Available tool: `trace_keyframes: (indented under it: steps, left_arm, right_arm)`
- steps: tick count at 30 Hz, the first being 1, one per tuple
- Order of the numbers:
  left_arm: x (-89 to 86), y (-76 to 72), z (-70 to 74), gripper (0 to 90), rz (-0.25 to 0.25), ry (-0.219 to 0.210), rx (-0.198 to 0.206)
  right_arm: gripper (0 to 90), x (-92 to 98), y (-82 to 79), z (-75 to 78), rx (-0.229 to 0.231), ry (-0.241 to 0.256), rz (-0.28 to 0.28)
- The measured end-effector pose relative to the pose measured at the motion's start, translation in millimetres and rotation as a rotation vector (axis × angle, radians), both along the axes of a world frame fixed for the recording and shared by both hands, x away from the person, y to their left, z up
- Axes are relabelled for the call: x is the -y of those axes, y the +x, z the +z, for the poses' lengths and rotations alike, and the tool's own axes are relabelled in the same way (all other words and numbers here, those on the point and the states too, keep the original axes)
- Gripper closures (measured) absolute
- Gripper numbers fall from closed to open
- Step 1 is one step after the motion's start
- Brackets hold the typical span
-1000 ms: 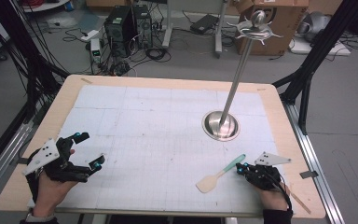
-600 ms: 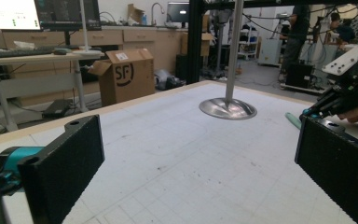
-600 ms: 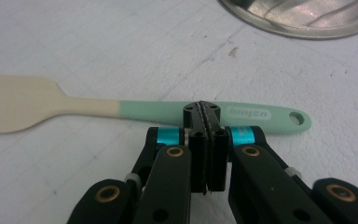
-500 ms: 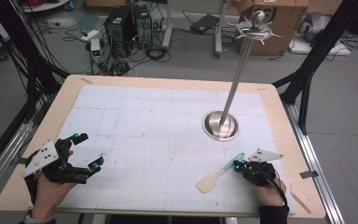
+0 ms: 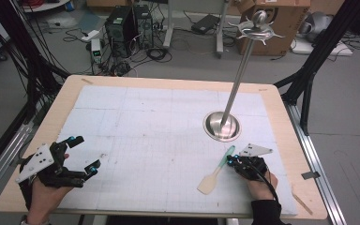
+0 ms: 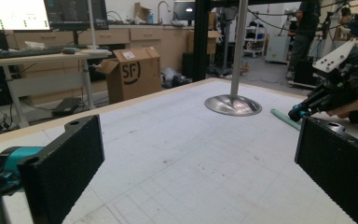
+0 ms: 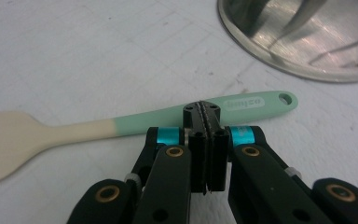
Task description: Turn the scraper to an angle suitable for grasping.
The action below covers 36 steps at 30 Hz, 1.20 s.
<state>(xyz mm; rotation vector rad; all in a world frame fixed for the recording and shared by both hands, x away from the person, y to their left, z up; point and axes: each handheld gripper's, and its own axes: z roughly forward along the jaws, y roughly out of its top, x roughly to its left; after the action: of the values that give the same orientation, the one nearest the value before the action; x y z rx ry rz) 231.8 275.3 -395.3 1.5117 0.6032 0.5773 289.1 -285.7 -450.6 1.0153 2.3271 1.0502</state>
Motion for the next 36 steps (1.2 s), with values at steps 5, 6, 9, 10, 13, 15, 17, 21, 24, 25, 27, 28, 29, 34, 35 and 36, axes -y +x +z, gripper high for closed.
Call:
trace_keyframes:
  steps: [5,6,9,10,13,15,17,21,24,25,27,28,29,34,35,36]
  left_arm:
    - [-0.8,-1.2,0.2,1.7,0.004,-0.001,0.0]
    - [-1.3,-1.2,0.3,1.7,0.003,0.003,0.001]
    - [-2.6,-0.6,0.0,1.7,0.007,0.0,0.001]
    - [-3.2,-0.2,-0.2,1.7,0.007,0.001,0.0]
    - [-5.1,0.3,-0.4,1.7,0.01,-0.006,-0.002]
    - [-5.5,0.1,-0.4,1.7,0.011,-0.008,-0.002]
    - [-5.6,0.1,-0.5,1.7,0.012,-0.009,-0.004]
    - [-4.1,1.1,-1.1,1.7,0.008,-0.003,-0.006]
    - [-3.3,2.1,-1.4,1.7,0.007,-0.004,-0.007]
    - [-2.9,2.5,-1.5,1.7,0.006,-0.008,-0.007]
    - [-2.0,3.4,-1.5,1.7,0.003,-0.007,-0.006]
    - [-1.3,3.8,-1.6,1.7,0.001,-0.007,-0.005]
    - [-0.6,4.2,-1.7,1.7,-0.001,-0.005,-0.006]
    - [2.3,6.2,-2.3,1.7,-0.006,-0.007,-0.009]
    - [2.4,6.7,-2.0,1.7,-0.009,-0.002,-0.007]
    - [2.4,6.7,-2.0,1.7,-0.009,-0.002,-0.007]
  right_arm:
    - [90.0,-3.3,-0.1,0.5,0.017,-0.012,-0.004]
    - [90.0,-3.3,-0.1,0.5,0.017,-0.012,-0.004]
    - [90.0,-11.4,-5.8,7.5,0.052,0.05,0.032]
    - [90.0,-16.4,-7.3,8.4,0.044,0.065,0.055]
    - [90.0,-34.3,-9.6,6.2,0.023,0.038,0.136]
    - [90.0,-42.1,-10.1,4.0,0.009,0.034,0.158]
    - [90.0,-46.7,-10.3,2.5,-0.003,0.03,0.174]
    - [90.0,-53.6,-13.2,1.8,-0.025,0.028,0.216]
    - [90.0,-57.2,-15.9,0.7,-0.029,0.03,0.227]
    - [90.0,-57.3,-17.0,0.6,-0.029,0.029,0.228]
    - [90.0,-57.0,-18.8,0.4,-0.032,0.029,0.224]
    - [90.0,-56.0,-19.4,0.5,-0.032,0.028,0.229]
    - [90.0,-55.3,-20.1,0.2,-0.031,0.027,0.232]
    - [90.0,-46.0,-24.4,0.5,-0.049,0.038,0.239]
    - [90.0,-43.0,-25.2,0.7,-0.053,0.04,0.243]
    - [90.0,-39.7,-26.1,1.0,-0.057,0.042,0.245]
